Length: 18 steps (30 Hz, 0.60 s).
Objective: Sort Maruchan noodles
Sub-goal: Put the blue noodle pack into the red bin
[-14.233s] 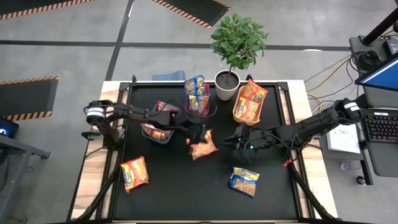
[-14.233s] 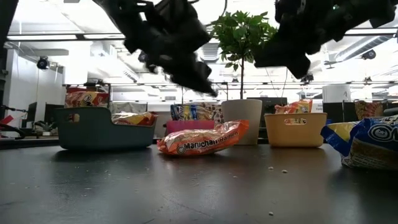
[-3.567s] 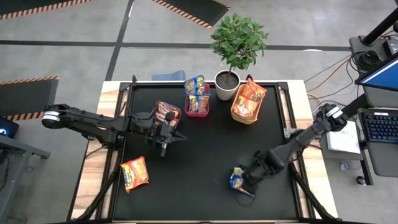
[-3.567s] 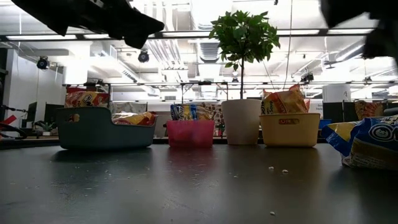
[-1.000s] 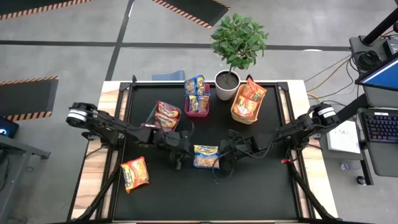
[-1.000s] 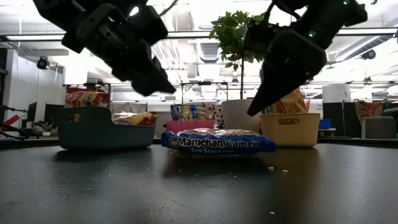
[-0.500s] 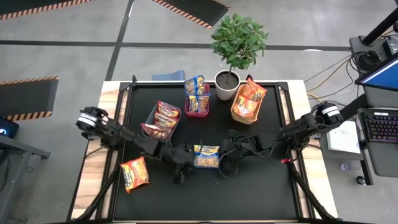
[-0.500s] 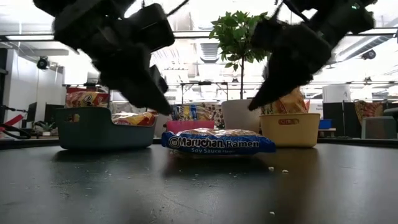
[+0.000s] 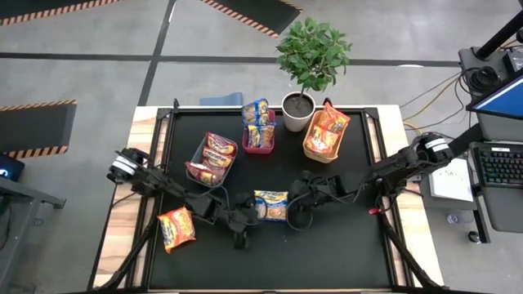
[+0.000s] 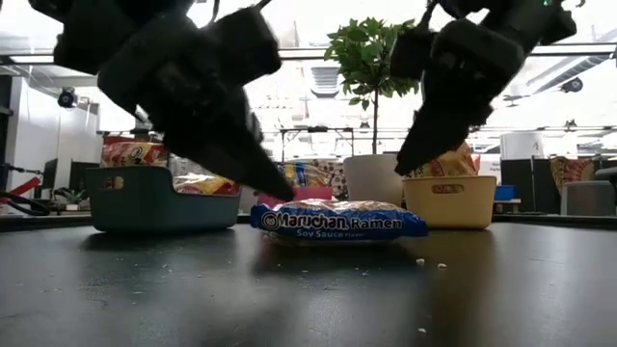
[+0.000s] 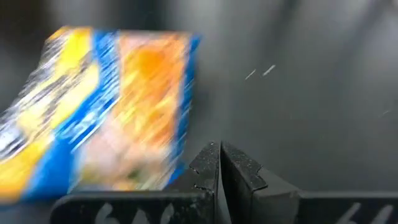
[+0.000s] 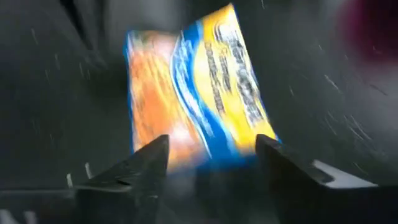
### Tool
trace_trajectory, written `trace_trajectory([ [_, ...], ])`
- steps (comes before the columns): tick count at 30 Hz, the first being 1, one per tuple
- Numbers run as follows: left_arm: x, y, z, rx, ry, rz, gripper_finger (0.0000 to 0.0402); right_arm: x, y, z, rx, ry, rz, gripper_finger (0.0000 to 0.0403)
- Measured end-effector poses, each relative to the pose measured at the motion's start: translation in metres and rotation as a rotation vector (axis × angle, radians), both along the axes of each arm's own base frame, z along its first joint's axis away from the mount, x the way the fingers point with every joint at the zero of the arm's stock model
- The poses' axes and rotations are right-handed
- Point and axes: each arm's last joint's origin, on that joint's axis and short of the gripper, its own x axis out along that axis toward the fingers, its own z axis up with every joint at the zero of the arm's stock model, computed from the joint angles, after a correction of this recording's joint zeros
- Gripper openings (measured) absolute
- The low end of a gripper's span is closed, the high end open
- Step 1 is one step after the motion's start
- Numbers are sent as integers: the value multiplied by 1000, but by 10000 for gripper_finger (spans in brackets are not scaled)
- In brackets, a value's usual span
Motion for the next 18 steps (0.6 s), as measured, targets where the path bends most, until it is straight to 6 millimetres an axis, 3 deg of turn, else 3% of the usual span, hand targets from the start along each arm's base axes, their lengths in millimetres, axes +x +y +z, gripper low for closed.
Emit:
trace_trajectory([
  [9,1,4,-4,69,3,5,0,17,-11,-18,61,-91,-138,304],
  [18,-4,11,1,118,-33,-9,0,16,-18,-15,66,-121,-146,316],
])
